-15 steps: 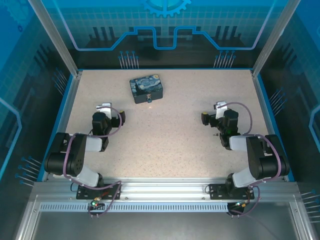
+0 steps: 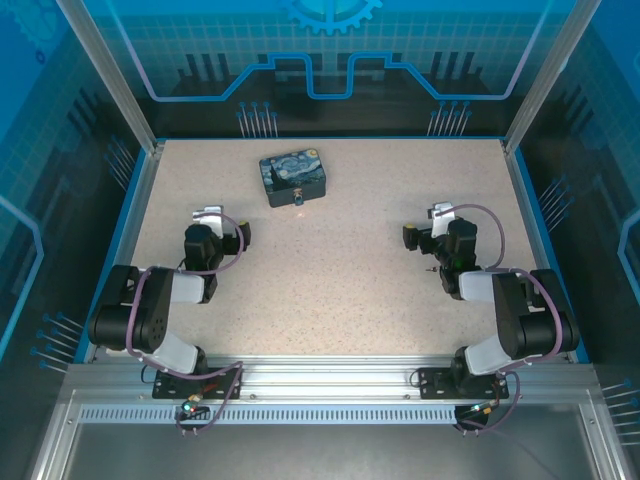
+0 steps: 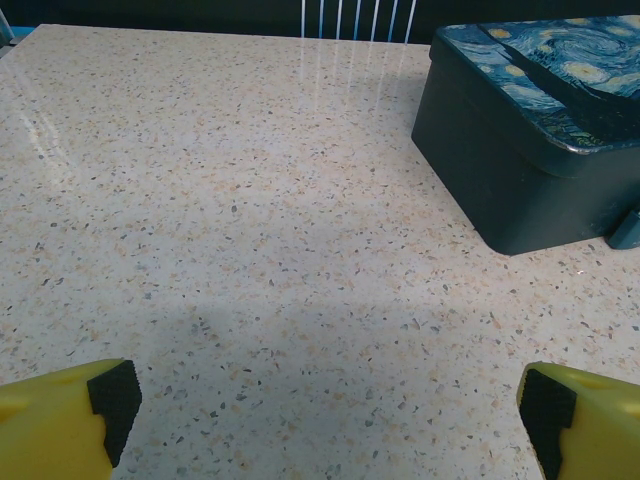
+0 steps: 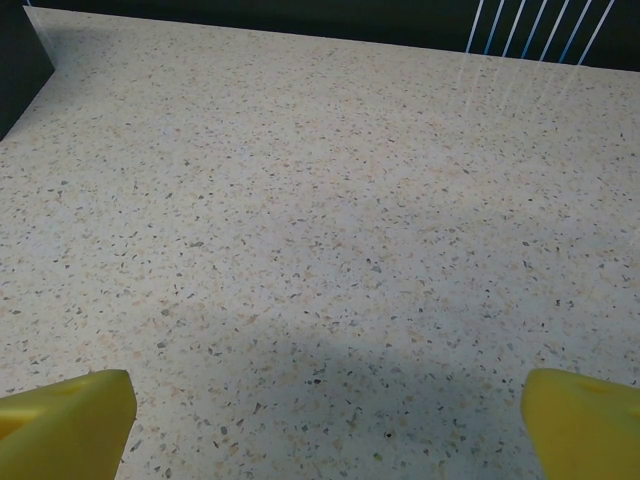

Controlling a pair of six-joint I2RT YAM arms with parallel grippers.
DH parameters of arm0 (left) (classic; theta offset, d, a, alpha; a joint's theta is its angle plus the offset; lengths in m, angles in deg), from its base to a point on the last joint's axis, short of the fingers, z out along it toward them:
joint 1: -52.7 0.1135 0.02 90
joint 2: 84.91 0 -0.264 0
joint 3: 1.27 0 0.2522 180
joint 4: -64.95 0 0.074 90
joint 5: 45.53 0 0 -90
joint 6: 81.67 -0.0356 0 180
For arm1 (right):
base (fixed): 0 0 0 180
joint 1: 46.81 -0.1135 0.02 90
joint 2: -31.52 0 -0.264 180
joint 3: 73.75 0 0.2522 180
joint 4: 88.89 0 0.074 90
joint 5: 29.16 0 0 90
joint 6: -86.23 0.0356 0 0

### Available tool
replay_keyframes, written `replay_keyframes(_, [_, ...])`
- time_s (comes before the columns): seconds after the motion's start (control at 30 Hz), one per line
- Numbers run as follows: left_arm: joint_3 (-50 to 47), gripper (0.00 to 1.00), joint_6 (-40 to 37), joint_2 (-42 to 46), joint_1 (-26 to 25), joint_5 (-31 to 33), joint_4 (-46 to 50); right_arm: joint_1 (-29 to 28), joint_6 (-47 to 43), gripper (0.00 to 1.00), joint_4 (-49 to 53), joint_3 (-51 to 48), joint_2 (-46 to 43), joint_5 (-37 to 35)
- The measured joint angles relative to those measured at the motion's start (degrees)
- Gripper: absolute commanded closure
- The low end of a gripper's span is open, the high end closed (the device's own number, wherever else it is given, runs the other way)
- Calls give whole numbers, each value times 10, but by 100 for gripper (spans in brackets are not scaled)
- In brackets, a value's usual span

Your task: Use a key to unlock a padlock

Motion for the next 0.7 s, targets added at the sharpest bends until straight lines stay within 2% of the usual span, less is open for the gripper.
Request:
replay_keyframes(0.4, [0, 1, -1, 0, 3, -13, 0, 10, 5, 0, 9, 1, -4, 4])
replay_keyframes(0.57, [0, 1, -5, 15, -14, -2, 10, 10, 45, 0, 160, 54, -80, -38])
replay_keyframes(0.7, [14, 1, -5, 70, -25, 32, 73, 15, 159, 0, 309, 178, -109, -63])
